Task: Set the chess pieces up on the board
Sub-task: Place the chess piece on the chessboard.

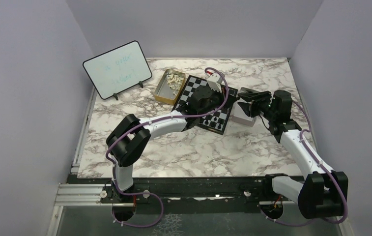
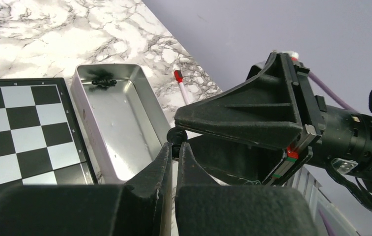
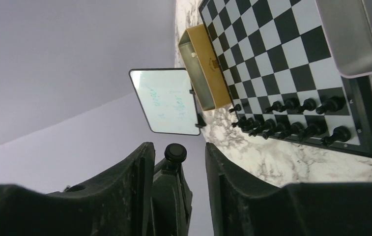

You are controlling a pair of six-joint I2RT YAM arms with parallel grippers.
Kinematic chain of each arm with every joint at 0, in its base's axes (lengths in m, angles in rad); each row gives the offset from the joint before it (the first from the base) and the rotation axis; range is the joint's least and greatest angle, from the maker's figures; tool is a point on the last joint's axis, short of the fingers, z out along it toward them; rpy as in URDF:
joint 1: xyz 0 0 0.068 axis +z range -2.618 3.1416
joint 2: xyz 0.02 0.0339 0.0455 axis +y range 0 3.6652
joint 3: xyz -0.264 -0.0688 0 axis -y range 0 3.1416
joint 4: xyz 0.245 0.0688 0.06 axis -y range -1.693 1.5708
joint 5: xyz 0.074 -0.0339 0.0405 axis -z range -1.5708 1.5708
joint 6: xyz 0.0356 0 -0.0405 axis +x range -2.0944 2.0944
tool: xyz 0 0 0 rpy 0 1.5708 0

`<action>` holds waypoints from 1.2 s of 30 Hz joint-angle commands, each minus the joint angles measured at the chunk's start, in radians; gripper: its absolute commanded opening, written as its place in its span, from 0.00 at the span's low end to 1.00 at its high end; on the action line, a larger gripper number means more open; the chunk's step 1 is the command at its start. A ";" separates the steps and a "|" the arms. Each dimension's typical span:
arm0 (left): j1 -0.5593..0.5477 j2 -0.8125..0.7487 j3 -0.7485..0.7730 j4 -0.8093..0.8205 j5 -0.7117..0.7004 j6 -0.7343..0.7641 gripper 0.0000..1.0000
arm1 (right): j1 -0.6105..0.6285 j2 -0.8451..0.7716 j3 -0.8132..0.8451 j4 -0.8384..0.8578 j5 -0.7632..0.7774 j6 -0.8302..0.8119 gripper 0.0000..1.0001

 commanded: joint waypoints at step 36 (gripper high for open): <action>0.323 0.060 0.360 -1.195 -0.026 0.443 0.00 | 0.003 -0.199 0.018 -0.389 0.091 -0.950 1.00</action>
